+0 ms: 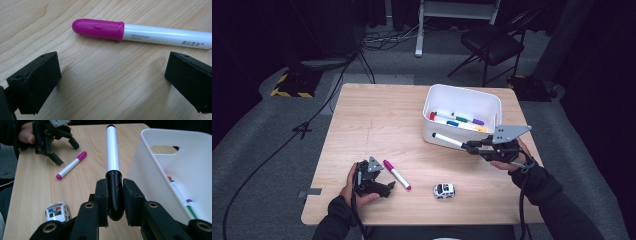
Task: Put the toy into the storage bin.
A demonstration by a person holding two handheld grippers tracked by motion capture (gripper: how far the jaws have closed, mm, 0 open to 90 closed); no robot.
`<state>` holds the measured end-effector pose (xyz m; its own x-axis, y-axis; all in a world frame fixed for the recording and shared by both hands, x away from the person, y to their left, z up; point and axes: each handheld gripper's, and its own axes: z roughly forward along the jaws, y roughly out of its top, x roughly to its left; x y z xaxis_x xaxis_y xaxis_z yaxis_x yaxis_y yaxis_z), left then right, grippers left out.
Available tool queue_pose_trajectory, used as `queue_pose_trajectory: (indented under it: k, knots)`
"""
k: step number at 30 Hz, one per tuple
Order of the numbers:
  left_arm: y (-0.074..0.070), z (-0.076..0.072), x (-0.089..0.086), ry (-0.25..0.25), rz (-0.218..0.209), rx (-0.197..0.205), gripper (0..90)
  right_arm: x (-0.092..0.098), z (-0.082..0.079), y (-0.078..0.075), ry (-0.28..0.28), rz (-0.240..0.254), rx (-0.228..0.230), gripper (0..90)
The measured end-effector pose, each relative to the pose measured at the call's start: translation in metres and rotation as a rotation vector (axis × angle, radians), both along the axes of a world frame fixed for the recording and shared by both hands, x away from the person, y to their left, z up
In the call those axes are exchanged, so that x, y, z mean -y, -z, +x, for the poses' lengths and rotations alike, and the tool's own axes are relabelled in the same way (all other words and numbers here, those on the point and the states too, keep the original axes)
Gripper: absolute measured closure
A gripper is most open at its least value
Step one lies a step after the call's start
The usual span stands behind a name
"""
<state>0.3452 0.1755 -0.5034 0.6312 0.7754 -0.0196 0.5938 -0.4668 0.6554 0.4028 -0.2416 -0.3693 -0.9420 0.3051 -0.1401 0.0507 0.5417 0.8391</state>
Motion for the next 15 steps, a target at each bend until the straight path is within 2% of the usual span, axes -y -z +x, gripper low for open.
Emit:
queue_pose_trajectory:
  k: [4,9,15]
  knots:
    - [0.000,0.000,0.000,-0.001,0.000,-0.002,0.6,0.014,0.001,-0.017,0.023,0.035,0.018,75.3]
    - [0.000,0.000,0.000,-0.001,0.000,-0.002,0.6,0.027,0.003,-0.036,0.048,0.055,0.047,75.3]
    - [0.000,0.000,0.000,-0.001,0.000,-0.002,0.6,0.037,0.013,-0.050,0.083,0.069,0.056,75.4]
